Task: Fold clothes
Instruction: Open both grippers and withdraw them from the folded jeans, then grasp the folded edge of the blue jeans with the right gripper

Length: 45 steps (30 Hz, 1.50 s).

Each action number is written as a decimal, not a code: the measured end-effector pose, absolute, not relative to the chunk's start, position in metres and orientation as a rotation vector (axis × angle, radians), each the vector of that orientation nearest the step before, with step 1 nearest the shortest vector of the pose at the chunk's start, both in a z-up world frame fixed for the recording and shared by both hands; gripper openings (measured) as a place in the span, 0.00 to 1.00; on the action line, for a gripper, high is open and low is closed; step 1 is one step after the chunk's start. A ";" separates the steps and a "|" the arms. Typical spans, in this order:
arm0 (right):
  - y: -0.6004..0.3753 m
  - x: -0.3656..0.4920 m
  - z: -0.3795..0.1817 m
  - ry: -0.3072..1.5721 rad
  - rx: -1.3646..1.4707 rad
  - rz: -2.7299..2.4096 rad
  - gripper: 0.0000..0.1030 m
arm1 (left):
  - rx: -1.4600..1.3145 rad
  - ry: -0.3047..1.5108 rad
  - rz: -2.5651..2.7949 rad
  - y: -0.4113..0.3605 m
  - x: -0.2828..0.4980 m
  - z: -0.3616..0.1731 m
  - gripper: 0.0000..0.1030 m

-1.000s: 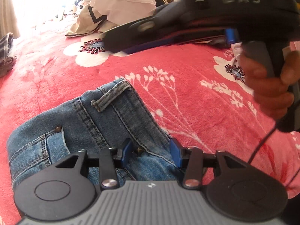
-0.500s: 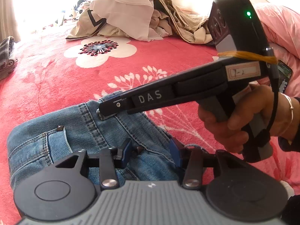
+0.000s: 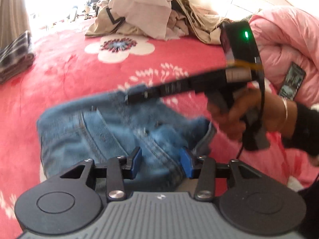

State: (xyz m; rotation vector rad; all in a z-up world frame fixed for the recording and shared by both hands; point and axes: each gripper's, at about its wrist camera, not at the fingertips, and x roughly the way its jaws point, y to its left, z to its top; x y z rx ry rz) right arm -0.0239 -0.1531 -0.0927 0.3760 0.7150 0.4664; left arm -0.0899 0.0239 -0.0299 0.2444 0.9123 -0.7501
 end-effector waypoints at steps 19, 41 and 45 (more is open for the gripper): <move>-0.151 -0.099 -0.027 0.477 0.252 0.588 0.12 | 0.396 0.855 -0.788 0.017 -0.105 -0.043 0.50; -0.160 -0.105 -0.102 0.639 0.346 0.540 0.07 | 0.277 1.024 -0.702 0.062 -0.105 -0.032 0.44; -0.159 -0.106 -0.103 0.637 0.336 0.542 0.07 | 0.320 1.004 -0.676 0.066 -0.114 -0.050 0.42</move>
